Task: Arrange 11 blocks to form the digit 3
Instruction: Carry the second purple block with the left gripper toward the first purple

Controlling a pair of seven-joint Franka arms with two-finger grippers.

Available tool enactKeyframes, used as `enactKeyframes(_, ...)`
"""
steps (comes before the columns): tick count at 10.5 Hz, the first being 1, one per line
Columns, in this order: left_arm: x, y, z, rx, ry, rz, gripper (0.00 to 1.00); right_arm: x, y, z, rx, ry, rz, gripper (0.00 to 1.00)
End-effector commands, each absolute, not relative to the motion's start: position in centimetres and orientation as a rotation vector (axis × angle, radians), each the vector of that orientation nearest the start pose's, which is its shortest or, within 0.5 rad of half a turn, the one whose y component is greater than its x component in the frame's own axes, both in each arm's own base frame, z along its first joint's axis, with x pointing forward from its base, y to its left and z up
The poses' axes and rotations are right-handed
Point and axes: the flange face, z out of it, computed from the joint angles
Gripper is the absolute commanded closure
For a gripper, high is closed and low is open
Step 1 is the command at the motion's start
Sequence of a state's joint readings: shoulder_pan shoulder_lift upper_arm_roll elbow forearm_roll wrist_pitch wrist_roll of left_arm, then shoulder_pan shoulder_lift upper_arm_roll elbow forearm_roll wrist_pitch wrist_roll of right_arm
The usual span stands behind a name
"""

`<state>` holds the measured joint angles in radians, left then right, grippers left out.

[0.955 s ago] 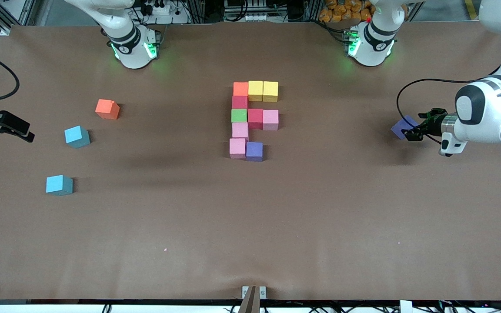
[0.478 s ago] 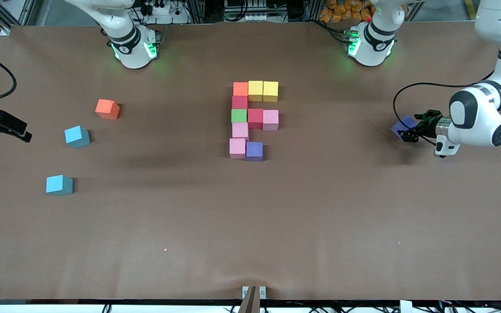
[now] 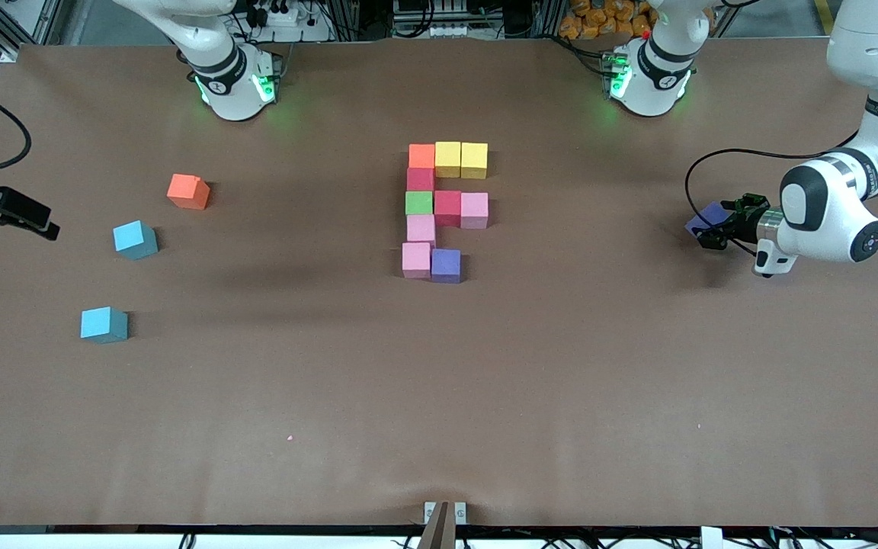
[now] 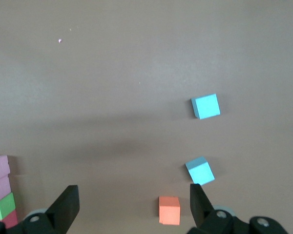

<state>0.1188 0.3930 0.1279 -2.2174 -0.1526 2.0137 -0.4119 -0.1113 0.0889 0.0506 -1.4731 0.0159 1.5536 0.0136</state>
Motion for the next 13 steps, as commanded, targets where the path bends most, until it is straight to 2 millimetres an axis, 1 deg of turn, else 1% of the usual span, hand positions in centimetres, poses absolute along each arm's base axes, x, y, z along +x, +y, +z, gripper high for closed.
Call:
enactKeyframes(1,47.3,11.4,17.3,-2.836,-1.129,0.906,0.66,57.9,-3.1,63.2,-3.111,0.111,-0.008,0.0)
enactKeyframes(2,47.9,11.0,17.9,-2.845,-1.117,0.899,0.83,57.9,-3.0,63.2,-3.111,0.109,-0.011,0.0)
enactKeyframes(3,48.5,10.4,18.7,-2.861,-1.13,0.905,0.91,58.0,-3.9,63.4,-3.109,0.133,-0.03,0.0)
enactKeyframes(4,49.7,9.4,19.9,-2.875,-1.161,0.949,0.91,58.1,-4.6,64.2,-3.104,0.154,-0.073,0.0)
enactKeyframes(5,51.3,8.1,21.5,-2.889,-1.168,0.991,0.91,58.1,-4.9,64.2,-3.102,0.163,-0.076,0.0)
enactKeyframes(6,52.7,6.4,22.9,-2.866,-1.229,1.011,0.91,58.2,-5.1,64.4,-3.104,0.166,-0.095,0.0)
enactKeyframes(9,56.7,-1.0,26.1,-2.836,-1.432,0.995,0.91,58.6,-4.9,64.1,-3.097,0.164,-0.102,0.0)
enactKeyframes(10,57.9,-4.0,26.5,-2.805,-1.519,1.016,0.91,58.8,-4.9,64.4,-3.089,0.164,-0.142,0.0)
enactKeyframes(11,58.8,-7.7,27.1,-2.775,-1.564,1.014,0.91,59.1,-4.8,64.9,-3.079,0.162,-0.201,0.0)
enactKeyframes(12,59.4,-11.1,28.1,-2.747,-1.621,1.013,0.91,58.8,-5.6,65.3,-3.079,0.185,-0.214,0.0)
enactKeyframes(13,60.0,-14.1,28.8,-2.693,-1.736,1.039,0.91,58.6,-6.2,65.5,-3.08,0.183,-0.215,0.0)
